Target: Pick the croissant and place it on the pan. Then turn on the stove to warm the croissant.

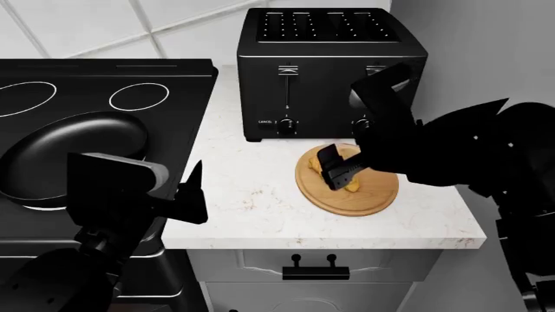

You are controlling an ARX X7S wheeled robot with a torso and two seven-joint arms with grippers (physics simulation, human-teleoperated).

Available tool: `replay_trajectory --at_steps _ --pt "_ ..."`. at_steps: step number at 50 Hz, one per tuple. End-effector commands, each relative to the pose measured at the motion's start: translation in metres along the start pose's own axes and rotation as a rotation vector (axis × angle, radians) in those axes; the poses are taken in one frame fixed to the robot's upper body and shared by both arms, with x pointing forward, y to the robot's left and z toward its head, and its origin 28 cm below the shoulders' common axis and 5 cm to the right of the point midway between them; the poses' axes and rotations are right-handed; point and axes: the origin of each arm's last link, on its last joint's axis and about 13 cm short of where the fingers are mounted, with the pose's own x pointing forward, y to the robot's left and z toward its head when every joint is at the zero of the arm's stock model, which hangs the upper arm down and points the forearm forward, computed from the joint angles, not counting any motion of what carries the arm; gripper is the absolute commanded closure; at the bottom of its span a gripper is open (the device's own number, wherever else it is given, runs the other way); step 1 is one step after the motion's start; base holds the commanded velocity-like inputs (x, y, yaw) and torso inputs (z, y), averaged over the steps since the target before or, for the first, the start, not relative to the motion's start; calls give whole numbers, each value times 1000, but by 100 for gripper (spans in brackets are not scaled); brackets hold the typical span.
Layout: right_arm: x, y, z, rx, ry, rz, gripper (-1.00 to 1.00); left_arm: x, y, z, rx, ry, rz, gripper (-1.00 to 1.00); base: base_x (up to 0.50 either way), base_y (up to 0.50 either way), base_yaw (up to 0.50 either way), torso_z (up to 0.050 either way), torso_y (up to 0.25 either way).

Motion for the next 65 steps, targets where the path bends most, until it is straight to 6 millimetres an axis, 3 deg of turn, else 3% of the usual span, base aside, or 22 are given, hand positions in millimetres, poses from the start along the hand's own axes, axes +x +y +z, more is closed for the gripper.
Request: replay_trajectory --at_steps 1,65 --pt "6 1 2 -19 27 1 -100 2 2 -4 -16 4 1 -100 0 0 0 0 0" --pt "18 11 0 -86 107 4 -100 -1 6 -15 -64 20 11 -100 0 0 0 0 0"
